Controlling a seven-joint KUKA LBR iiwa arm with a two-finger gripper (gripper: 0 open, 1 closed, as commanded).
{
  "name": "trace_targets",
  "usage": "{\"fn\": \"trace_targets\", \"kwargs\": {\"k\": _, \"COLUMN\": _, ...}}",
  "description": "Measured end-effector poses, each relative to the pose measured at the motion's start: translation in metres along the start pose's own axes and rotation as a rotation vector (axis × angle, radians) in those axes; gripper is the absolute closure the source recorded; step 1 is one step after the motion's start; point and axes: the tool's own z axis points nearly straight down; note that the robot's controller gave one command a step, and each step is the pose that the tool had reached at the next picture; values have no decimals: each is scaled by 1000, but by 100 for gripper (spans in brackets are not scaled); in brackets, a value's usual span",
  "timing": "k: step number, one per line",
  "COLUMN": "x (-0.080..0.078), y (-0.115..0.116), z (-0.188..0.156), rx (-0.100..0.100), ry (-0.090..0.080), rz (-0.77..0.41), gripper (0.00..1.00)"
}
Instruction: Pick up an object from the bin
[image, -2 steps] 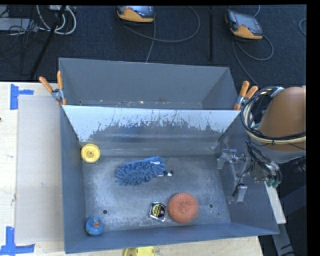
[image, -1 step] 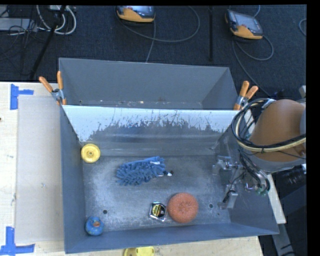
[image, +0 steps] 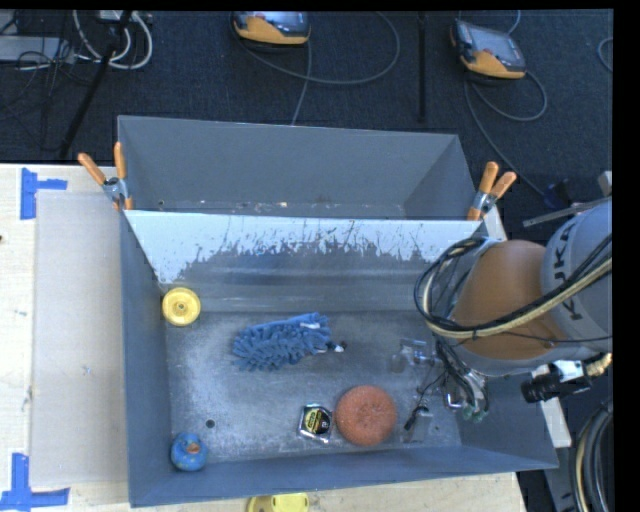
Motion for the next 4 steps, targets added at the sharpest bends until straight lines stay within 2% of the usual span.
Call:
{"fn": "trace_targets", "kwargs": {"k": 1, "x": 9, "y": 9, "z": 33, "rx": -1, "ry": 3, "rz": 98, "gripper": 0}}
{"fn": "trace_targets", "kwargs": {"k": 2, "x": 4, "y": 29, "z": 25, "rx": 1, "ry": 5, "rz": 86, "gripper": 0}}
{"fn": "trace_targets", "kwargs": {"k": 3, "x": 20, "y": 49, "z": 24, "rx": 0, "ry": 7, "rz": -210, "gripper": 100}}
{"fn": "trace_targets", "kwargs": {"k": 4, "x": 20, "y": 49, "z": 24, "rx": 0, "ry": 7, "rz": -212, "gripper": 100}}
